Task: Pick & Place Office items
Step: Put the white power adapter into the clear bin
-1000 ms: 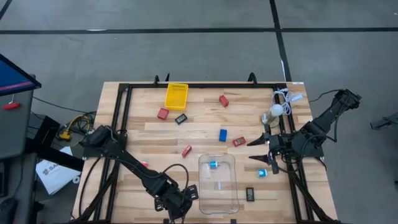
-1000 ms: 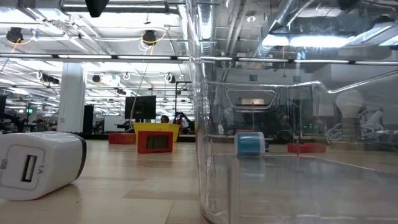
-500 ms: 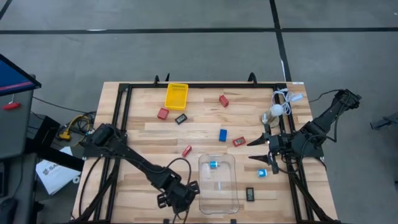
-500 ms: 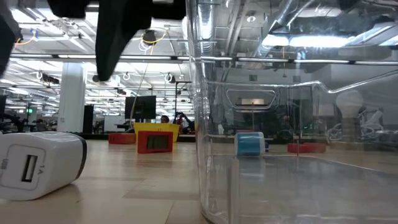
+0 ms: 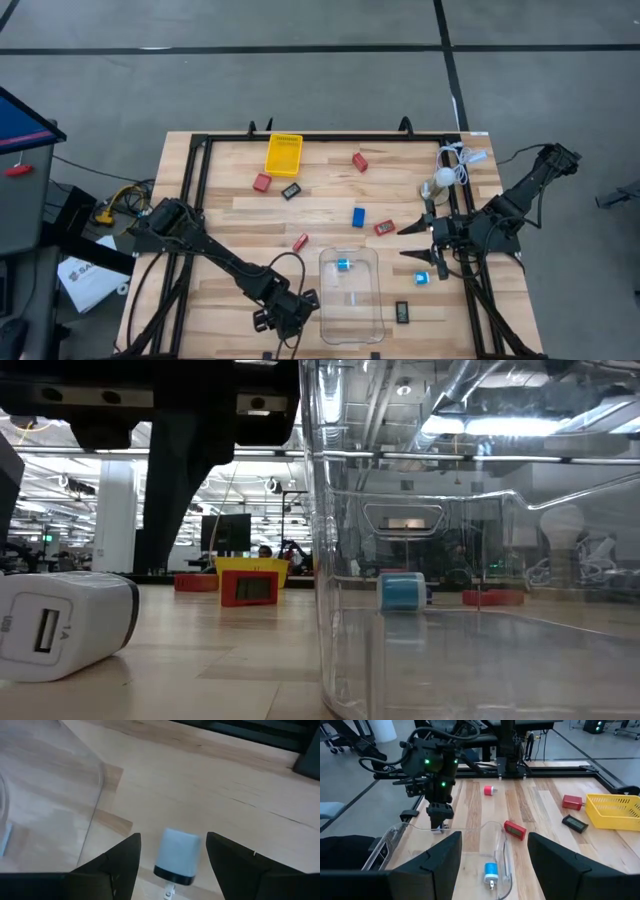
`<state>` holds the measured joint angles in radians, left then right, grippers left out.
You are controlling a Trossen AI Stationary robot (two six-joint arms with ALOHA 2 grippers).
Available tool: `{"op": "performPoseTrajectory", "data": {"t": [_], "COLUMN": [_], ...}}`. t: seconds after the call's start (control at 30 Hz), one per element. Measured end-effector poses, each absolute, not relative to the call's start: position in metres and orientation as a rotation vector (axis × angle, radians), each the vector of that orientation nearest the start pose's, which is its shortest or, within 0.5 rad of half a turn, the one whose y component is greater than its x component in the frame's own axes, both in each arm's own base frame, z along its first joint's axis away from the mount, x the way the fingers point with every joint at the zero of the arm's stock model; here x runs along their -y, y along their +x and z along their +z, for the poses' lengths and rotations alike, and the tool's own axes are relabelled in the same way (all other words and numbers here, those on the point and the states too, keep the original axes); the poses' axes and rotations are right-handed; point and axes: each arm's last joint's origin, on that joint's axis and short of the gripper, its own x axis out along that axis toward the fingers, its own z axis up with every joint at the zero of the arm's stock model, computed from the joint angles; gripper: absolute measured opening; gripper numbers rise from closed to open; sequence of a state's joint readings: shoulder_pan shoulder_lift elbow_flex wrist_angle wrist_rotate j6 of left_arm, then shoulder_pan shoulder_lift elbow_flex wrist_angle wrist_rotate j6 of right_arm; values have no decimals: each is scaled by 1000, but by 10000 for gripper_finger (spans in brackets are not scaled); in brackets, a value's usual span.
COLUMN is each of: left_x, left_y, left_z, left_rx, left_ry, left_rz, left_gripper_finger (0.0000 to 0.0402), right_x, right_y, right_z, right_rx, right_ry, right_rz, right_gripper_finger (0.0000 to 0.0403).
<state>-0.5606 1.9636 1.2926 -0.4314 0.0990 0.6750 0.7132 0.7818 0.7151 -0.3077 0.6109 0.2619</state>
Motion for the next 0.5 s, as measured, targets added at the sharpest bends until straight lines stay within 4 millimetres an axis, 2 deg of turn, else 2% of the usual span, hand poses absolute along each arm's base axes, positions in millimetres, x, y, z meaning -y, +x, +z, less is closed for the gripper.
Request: {"op": "performPoseTrajectory", "data": {"t": [0.33, 0.5], "left_x": [207, 208], "left_y": [335, 336], "left_z": [153, 140], "left_rx": [-842, -874], "left_ry": [841, 833], "left_rz": [-951, -969], "left_gripper_finger": [219, 208], "right_x": [-100, -100], "right_y": [141, 141], "right_z": [296, 296], "right_rx": [-323, -322], "right_ry": [25, 21], "right_rz": [62, 63], "right_gripper_finger": [221, 221]}}
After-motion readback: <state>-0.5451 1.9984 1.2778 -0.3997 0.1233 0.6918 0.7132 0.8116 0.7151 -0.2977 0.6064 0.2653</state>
